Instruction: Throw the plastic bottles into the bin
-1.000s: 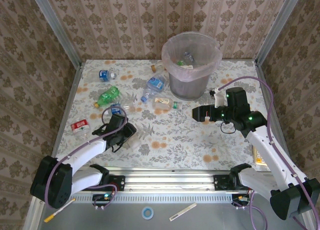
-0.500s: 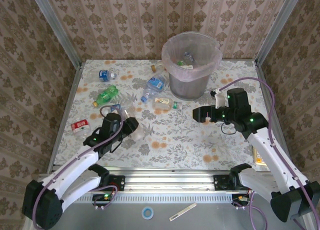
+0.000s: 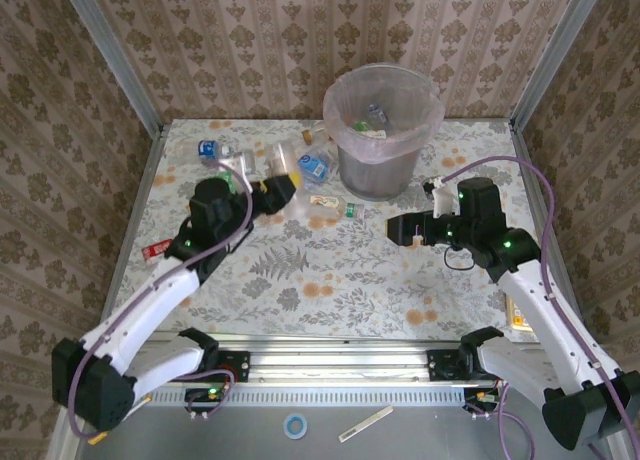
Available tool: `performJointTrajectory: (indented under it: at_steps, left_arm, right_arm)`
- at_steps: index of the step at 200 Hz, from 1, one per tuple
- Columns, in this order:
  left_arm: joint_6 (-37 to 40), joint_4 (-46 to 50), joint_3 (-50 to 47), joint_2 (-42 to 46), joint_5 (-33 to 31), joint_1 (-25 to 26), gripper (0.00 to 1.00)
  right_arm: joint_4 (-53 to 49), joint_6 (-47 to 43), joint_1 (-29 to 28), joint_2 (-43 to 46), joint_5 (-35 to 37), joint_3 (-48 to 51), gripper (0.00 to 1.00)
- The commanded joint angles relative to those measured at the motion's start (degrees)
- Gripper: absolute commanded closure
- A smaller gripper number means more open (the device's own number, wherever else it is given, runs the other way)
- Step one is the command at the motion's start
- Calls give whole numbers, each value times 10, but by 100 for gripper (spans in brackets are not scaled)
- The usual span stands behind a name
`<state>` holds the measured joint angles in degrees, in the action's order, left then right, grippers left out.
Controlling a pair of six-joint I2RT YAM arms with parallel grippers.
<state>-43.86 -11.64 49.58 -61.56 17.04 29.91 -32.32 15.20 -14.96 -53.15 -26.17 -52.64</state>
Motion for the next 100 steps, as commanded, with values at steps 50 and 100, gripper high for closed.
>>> performJointTrajectory:
  at_steps: [50,100]
  left_arm:
    - [-98,-119,556,-440,159,2,1]
    - [-142,-161,468,-392,164,-34,0]
  right_arm:
    - [-29,-9,-3,33,9,-13,0]
    - [-27,-7,-2,34,1,-7,0]
